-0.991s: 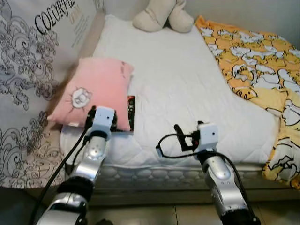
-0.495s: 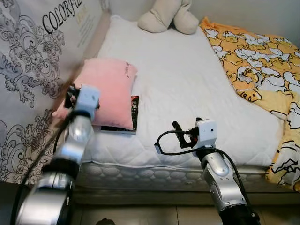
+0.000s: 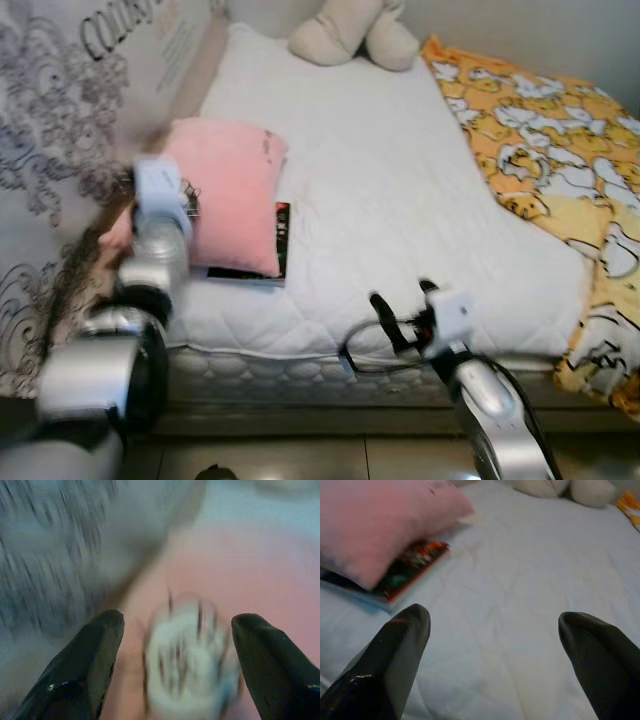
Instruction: Clean up the room
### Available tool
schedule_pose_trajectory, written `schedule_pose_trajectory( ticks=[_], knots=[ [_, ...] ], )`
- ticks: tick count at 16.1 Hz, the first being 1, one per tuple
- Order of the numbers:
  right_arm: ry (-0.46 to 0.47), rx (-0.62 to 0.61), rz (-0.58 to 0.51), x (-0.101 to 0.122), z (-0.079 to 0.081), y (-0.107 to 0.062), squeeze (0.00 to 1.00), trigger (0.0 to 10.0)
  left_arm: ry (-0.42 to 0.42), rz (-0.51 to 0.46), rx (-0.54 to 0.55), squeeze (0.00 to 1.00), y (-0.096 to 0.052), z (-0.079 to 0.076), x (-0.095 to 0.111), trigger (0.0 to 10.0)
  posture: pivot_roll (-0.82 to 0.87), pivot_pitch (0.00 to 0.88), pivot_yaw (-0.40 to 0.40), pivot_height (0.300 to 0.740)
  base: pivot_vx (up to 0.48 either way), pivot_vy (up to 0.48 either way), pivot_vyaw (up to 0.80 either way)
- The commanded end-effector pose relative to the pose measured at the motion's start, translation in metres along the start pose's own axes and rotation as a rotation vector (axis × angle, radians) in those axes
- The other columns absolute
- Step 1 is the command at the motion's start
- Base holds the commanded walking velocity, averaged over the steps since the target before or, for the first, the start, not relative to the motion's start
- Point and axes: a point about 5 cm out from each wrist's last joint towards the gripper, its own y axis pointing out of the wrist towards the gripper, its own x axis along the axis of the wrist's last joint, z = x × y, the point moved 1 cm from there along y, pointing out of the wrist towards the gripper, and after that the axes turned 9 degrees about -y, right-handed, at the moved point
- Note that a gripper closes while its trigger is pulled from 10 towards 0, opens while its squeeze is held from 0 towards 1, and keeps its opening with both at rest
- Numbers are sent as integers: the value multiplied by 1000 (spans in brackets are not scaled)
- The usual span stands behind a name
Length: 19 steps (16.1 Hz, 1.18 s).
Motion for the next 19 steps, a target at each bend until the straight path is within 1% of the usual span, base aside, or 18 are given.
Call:
schedule_pose_trajectory(
  ticks=[1, 2, 3, 4, 6, 7, 8, 9, 11, 13, 14, 16, 17, 18, 19],
  knots=[
    [20, -12, -8, 4, -5, -5, 0, 10000, -47, -32, 6, 0, 2, 0, 8, 10000, -73, 0, -124, 740, 0, 0, 0],
    [39, 4, 4, 0, -1, -16, 0, 10000, -35, -51, 3, 0, 3, 4, 15, 10000, -84, 0, -113, 740, 0, 0, 0],
    [40, 9, 8, 0, 0, -20, 0, 10000, -23, -51, 0, 0, 4, 5, 15, 10000, -85, 0, -112, 740, 0, 0, 0],
    [46, 9, 33, -5, 0, -32, 0, 10000, 18, -23, -14, 0, 4, 7, 11, 10000, -91, 0, -107, 740, 0, 0, 0],
    [53, 1, 76, -10, -1, -47, 0, 10000, 121, 88, -38, 0, 3, 9, -3, 10000, -109, 4, -114, 740, 0, 0, 0],
    [55, 2, 85, -11, 0, -51, 0, 10000, 121, 107, -16, 0, 3, 13, -5, 10000, -119, 20, -119, 740, 0, 0, 0],
    [57, 12, 97, -9, 3, -57, 0, 10000, 71, 139, 31, 0, 2, 21, -12, 10000, -139, 37, -125, 740, 0, 0, 0],
    [56, 14, 97, -8, 3, -59, 0, 10000, 72, 147, 41, 0, 2, 23, -14, 10000, -154, 46, -128, 740, 0, 0, 0],
    [58, 12, 116, -5, 3, -69, 0, 10000, 43, 182, 79, 0, 0, 31, -22, 10000, -176, 66, -133, 740, 0, 0, 0],
    [57, 12, 130, -5, 2, -72, 0, 10000, -39, 210, 82, 0, -1, 34, -26, 10000, -180, 70, -135, 740, 0, 0, 0],
    [57, 13, 133, -4, 2, -73, 0, 10000, -53, 212, 79, 0, -1, 34, -26, 10000, -182, 72, -135, 740, 0, 0, 0],
    [56, 24, 142, -3, 4, -71, 0, 10000, 33, 259, 19, 0, -3, 27, -32, 10000, -183, 71, -138, 740, 0, 0, 0],
    [56, 27, 144, -3, 5, -71, 0, 10000, 56, 268, 13, 0, -3, 26, -34, 10000, -182, 71, -138, 740, 0, 0, 0],
    [53, 34, 148, -3, 5, -70, 0, 10000, 91, 284, -6, 0, -5, 21, -38, 10000, -178, 71, -140, 740, 0, 0, 0],
    [54, 36, 151, -4, 6, -69, 0, 10000, 100, 294, -19, 0, -6, 17, -42, 10000, -177, 70, -139, 740, 0, 0, 0]
  ],
)
